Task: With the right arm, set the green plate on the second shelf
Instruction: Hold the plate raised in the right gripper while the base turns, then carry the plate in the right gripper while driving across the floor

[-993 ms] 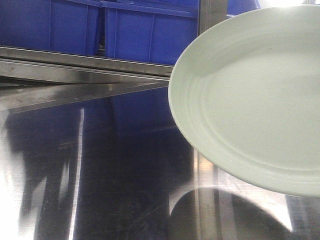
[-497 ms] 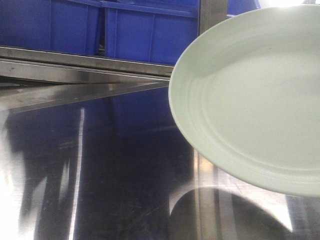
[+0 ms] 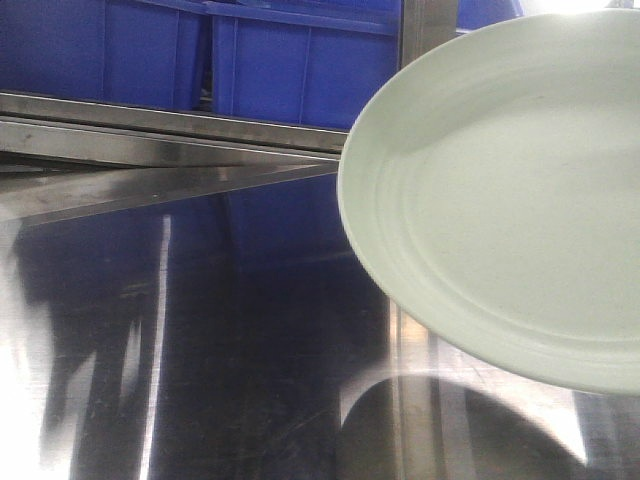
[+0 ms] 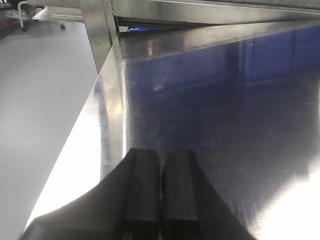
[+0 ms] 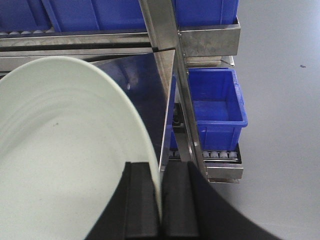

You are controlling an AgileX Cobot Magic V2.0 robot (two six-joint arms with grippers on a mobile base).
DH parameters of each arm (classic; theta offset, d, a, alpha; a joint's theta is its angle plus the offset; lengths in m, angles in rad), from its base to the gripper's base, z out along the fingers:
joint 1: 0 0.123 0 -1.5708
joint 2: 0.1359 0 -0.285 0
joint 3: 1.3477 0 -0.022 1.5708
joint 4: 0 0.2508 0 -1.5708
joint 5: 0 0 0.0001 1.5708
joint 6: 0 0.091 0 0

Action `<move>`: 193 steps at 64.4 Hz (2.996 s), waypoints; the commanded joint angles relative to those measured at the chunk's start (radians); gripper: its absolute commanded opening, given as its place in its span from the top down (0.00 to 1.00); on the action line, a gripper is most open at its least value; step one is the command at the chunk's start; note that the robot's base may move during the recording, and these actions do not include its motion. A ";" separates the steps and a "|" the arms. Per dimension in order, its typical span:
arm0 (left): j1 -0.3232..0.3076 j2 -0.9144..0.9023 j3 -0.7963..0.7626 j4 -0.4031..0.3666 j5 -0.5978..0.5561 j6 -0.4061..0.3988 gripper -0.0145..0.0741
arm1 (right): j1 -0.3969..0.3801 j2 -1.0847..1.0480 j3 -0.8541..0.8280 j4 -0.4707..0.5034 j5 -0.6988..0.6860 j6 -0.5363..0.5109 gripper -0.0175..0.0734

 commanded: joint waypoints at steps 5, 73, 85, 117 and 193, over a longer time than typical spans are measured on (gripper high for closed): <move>0.000 -0.025 0.042 0.001 -0.063 -0.005 0.70 | -0.007 -0.005 -0.033 -0.003 -0.108 -0.001 0.75; 0.000 -0.025 0.042 0.001 -0.063 -0.005 0.70 | -0.007 -0.005 -0.033 -0.003 -0.108 -0.001 0.75; 0.000 -0.025 0.042 0.001 -0.063 -0.005 0.70 | -0.007 -0.005 -0.033 -0.003 -0.108 -0.001 0.75; 0.000 -0.025 0.042 0.001 -0.063 -0.005 0.70 | -0.007 -0.005 -0.033 -0.003 -0.108 -0.001 0.75; 0.000 -0.025 0.042 0.001 -0.063 -0.005 0.70 | -0.007 -0.005 -0.033 -0.003 -0.108 -0.001 0.75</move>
